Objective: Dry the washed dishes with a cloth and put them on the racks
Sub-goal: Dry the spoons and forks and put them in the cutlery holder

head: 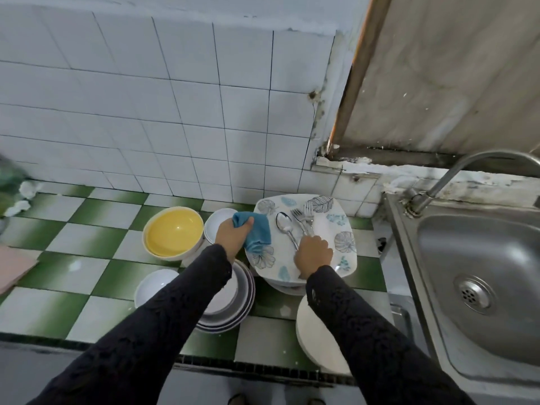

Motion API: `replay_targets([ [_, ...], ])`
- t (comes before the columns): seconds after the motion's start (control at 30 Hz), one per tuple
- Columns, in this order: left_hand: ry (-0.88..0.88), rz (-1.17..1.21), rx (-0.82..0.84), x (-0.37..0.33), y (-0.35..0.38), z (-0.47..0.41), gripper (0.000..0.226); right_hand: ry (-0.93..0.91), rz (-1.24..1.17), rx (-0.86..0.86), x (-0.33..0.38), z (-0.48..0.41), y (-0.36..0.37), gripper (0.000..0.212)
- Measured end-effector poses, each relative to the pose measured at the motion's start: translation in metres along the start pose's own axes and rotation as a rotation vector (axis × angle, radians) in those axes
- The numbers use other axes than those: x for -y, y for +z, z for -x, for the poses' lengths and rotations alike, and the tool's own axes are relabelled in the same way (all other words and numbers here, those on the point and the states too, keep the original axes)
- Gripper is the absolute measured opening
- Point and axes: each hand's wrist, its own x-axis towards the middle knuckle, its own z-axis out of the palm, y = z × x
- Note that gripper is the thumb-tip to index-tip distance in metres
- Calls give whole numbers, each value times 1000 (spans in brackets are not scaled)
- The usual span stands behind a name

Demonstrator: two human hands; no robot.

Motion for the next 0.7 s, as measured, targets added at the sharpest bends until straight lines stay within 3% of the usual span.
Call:
replay_targets([
  [0.1,-13,36,15,-2,-5,-1,33,50,-94,19,1,1,-1,34],
  [0.27,-50,72,-3,-3,-3,-1,36,110,-469,11,-2,-1,-5,33],
  [0.37,-43,88,-30,-6,4,0,24,78,-640,12,-8,5,-13,33],
  [0.47,-20,121,-90,-10,17,3,24,36,-724,25,-17,10,-21,18],
  [0.57,91,28,-217,-16,32,5,21,95,-968,95,-24,11,-26,12],
  [0.7,311,-102,-315,-29,52,15,29,201,-1396,252,-31,13,-35,28],
])
